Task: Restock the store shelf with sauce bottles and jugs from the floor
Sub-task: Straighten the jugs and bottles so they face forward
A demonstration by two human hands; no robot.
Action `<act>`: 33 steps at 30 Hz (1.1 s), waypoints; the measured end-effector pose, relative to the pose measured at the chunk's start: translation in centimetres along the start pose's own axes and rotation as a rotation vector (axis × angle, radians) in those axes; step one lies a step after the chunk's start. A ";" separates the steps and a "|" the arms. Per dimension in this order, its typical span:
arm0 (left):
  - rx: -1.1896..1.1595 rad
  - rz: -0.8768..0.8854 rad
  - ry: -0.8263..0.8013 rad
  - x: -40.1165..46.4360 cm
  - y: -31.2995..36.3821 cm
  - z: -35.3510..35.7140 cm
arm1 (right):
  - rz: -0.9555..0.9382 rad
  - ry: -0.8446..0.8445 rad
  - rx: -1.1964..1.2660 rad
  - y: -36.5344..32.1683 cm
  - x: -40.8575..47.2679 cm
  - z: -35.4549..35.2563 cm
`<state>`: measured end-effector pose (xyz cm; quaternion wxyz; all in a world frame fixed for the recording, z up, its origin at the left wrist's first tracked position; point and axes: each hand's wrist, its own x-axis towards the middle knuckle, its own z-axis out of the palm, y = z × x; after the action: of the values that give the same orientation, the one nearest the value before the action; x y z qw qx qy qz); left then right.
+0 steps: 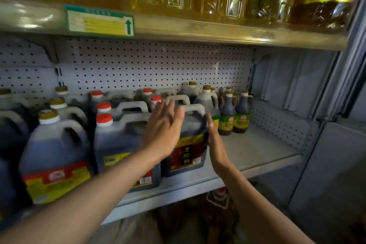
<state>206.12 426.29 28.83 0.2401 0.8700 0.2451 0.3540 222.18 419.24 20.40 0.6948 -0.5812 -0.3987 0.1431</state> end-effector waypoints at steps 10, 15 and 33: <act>0.020 -0.216 -0.106 -10.3 -3.3 8.8 | -0.038 -0.083 -0.257 3.9 -7.1 -1.7; -0.014 -0.388 -0.031 -10.7 -2.3 11.0 | 0.037 -0.106 -0.317 5.4 -7.2 -2.8; -0.203 -0.563 0.174 -8.4 -2.0 15.9 | 0.040 -0.168 -0.194 7.2 -6.1 -2.3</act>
<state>211.99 418.91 13.39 0.3924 0.7058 0.4597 0.3695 221.84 415.67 11.37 0.5965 -0.6392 -0.4560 0.1660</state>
